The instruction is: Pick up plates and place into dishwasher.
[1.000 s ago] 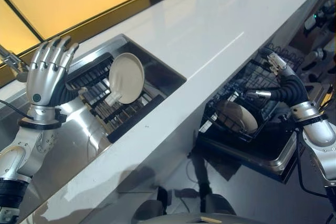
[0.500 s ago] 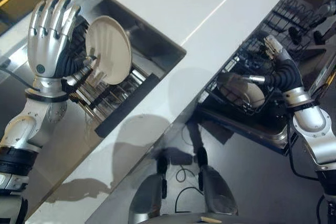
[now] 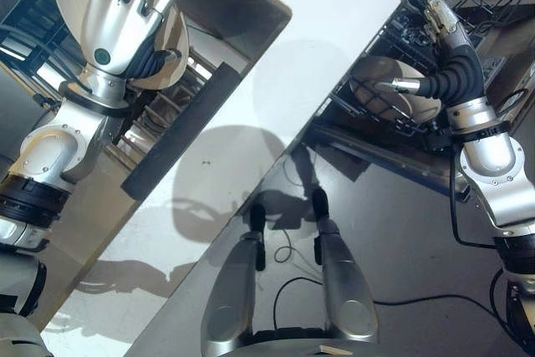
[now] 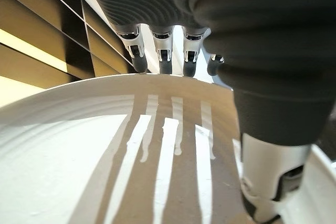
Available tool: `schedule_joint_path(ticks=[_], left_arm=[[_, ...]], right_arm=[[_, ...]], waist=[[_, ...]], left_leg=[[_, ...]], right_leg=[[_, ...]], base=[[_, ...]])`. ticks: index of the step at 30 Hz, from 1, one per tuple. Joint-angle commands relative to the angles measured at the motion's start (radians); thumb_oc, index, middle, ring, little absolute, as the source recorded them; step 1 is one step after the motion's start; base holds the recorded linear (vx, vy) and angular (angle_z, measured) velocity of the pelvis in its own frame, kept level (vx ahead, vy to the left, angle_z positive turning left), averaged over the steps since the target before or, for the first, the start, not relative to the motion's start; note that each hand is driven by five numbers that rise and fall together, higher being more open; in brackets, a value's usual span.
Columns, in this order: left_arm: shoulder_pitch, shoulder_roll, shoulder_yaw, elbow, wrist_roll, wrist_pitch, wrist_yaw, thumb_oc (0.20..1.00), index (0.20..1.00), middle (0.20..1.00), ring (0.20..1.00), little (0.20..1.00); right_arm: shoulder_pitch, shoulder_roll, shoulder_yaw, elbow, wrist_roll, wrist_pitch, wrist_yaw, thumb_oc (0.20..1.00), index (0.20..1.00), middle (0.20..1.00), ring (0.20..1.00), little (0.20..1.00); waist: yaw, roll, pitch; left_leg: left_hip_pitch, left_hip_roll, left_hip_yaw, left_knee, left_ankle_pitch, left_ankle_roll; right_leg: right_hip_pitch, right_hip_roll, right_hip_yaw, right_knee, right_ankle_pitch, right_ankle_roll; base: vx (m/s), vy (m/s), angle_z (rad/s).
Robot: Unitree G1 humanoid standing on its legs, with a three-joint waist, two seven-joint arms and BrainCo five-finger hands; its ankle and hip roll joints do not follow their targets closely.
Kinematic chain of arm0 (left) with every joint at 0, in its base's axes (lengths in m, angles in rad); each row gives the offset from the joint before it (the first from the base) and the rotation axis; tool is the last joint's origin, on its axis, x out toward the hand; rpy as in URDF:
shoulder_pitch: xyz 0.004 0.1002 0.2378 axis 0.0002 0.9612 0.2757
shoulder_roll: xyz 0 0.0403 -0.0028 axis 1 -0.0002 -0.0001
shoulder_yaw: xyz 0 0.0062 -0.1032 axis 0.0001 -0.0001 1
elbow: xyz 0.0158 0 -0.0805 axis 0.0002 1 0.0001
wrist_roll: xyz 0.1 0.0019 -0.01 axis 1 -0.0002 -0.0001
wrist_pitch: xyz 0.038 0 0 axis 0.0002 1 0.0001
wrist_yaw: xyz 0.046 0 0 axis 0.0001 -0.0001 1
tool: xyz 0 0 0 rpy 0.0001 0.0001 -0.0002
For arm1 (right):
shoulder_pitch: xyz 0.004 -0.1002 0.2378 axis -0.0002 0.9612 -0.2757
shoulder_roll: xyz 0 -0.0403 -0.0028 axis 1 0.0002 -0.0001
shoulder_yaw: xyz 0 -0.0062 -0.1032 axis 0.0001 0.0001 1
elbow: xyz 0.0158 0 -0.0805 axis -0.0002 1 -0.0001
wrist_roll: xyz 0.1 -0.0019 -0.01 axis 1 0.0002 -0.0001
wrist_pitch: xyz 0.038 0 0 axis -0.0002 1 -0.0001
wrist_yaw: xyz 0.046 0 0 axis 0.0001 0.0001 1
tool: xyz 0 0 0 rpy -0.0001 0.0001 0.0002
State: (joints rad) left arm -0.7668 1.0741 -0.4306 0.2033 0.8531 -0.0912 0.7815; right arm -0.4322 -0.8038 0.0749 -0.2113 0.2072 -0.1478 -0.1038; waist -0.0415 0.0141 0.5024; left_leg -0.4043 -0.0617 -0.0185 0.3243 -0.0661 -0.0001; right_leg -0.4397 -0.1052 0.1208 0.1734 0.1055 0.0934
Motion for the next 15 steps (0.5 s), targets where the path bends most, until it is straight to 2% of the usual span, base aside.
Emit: schedule_joint_path(ticks=[1, 5, 9, 14, 15], left_arm=[[-0.063, 0.068, -0.003, 0.006, 0.058, 0.032, 0.016, 1.000, 1.000, 1.000, 1.000, 1.000], [-0.093, 0.064, -0.021, 0.013, 0.100, 0.063, 0.036, 1.000, 1.000, 1.000, 1.000, 1.000], [-0.112, 0.070, -0.033, 0.006, 0.151, 0.084, -0.022, 1.000, 1.000, 1.000, 1.000, 1.000], [-0.075, 0.104, -0.044, 0.018, 0.150, 0.127, -0.093, 1.000, 1.000, 1.000, 1.000, 1.000], [-0.057, 0.112, -0.037, 0.018, 0.147, 0.131, -0.085, 0.953, 0.953, 0.953, 0.953, 0.953]], right_arm=[[-0.022, -0.057, -0.009, -0.003, -0.019, -0.002, 0.007, 1.000, 1.000, 1.000, 1.000, 1.000], [-0.043, -0.067, 0.000, -0.001, -0.016, 0.016, 0.020, 1.000, 1.000, 1.000, 1.000, 1.000], [-0.053, -0.079, -0.005, 0.001, -0.014, 0.025, 0.040, 1.000, 1.000, 1.000, 1.000, 1.000], [-0.046, -0.118, -0.028, 0.002, 0.009, 0.024, 0.069, 1.000, 1.000, 1.000, 1.000, 1.000], [-0.042, -0.126, -0.031, 0.000, 0.015, 0.026, 0.075, 1.000, 1.000, 1.000, 1.000, 1.000]], waist=[[-0.019, -0.005, -0.003], [-0.026, 0.006, -0.003], [-0.033, 0.018, -0.006], [-0.039, 0.040, -0.011], [-0.039, 0.045, -0.014]], left_leg=[[-0.027, -0.023, -0.007, -0.013, 0.024, 0.031], [-0.023, -0.027, -0.001, -0.024, 0.028, 0.031], [-0.019, -0.030, 0.001, -0.034, 0.032, 0.027], [-0.006, -0.038, 0.005, -0.044, 0.035, 0.022], [0.000, -0.039, 0.007, -0.047, 0.036, 0.021]], right_leg=[[0.017, -0.056, -0.005, 0.030, -0.002, 0.031], [0.006, -0.058, -0.007, 0.032, -0.002, 0.026], [0.007, -0.066, -0.012, 0.025, 0.000, 0.026], [0.010, -0.075, -0.015, 0.024, -0.002, 0.024], [0.012, -0.077, -0.015, 0.025, -0.003, 0.024]], base=[[0.01, 0.074, -0.06], [0.03, 0.090, -0.04], [0.02, 0.068, 0.00], [0.02, 0.088, -0.01], [0.05, 0.093, -0.05]])
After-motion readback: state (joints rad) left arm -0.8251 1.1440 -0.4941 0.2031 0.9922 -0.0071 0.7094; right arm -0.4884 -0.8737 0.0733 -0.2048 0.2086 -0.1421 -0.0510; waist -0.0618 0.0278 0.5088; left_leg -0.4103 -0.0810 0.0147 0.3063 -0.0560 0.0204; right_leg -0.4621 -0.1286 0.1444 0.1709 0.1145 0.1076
